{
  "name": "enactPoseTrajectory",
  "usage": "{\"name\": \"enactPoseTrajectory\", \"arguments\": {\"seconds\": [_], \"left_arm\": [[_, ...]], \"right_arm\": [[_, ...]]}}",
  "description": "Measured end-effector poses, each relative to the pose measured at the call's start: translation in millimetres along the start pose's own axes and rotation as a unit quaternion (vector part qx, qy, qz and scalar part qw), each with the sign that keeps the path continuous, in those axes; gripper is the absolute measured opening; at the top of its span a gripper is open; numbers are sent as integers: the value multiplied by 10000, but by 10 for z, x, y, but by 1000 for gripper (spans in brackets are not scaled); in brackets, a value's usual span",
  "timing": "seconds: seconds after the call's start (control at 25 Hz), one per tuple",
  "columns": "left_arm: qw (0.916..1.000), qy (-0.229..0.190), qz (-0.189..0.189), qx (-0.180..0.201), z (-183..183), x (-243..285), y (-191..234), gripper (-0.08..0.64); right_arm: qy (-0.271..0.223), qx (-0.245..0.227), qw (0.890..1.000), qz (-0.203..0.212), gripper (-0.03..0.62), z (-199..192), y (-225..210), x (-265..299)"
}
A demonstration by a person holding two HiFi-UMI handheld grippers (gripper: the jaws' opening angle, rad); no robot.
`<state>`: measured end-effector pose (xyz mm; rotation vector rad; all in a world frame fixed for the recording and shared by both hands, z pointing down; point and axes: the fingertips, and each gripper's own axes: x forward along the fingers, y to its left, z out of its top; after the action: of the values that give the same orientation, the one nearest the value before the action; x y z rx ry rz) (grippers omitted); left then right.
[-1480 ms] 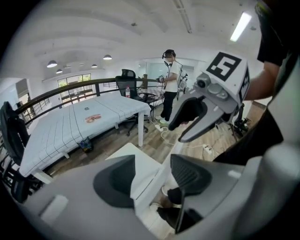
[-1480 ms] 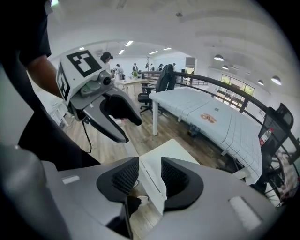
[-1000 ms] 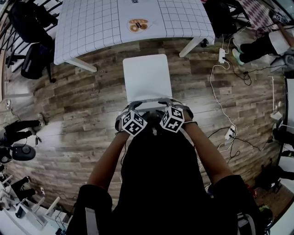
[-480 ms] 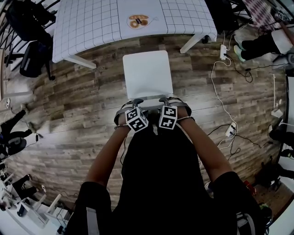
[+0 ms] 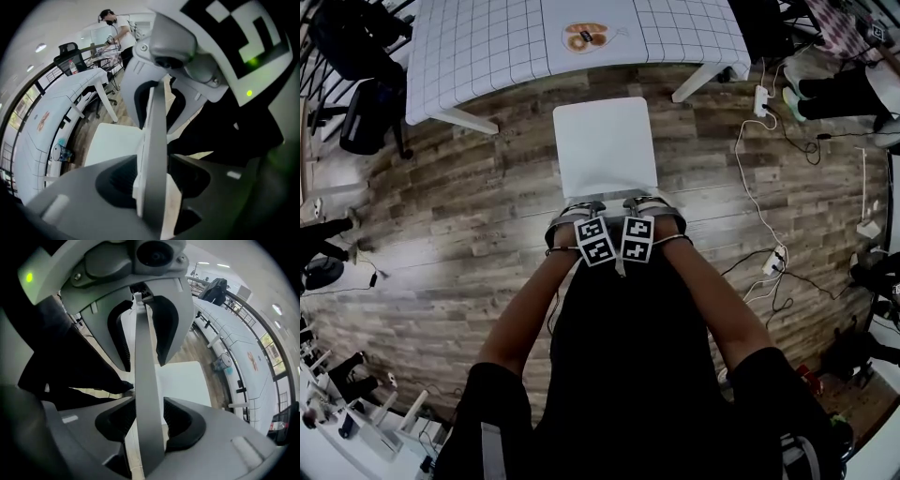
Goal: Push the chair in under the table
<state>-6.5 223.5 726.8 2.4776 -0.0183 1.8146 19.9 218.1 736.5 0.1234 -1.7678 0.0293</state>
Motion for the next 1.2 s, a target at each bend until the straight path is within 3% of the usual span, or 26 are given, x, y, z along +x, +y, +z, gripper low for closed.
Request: {"name": "enactPoseTrajectory", "arguments": {"seconds": [0.2, 0.44, 0.76, 0.92, 1.2], "left_arm": [[9993, 287, -45, 231, -78, 73, -6, 190], [9978, 462, 11, 484, -68, 133, -27, 161], [9976, 379, -80, 567, 85, 223, -40, 161], [9982, 416, -118, 414, 78, 271, -15, 156], [9973, 441, 179, 563, 79, 278, 27, 98]], "right_arm": [[195, -112, 9997, 56, 159, -8, -29, 77], [413, -632, 9970, -152, 130, -97, 22, 104], [561, -412, 9975, 74, 127, -364, -53, 96], [589, -481, 9969, 177, 103, -347, -28, 107], [635, -620, 9960, -44, 60, -349, -43, 131]]}}
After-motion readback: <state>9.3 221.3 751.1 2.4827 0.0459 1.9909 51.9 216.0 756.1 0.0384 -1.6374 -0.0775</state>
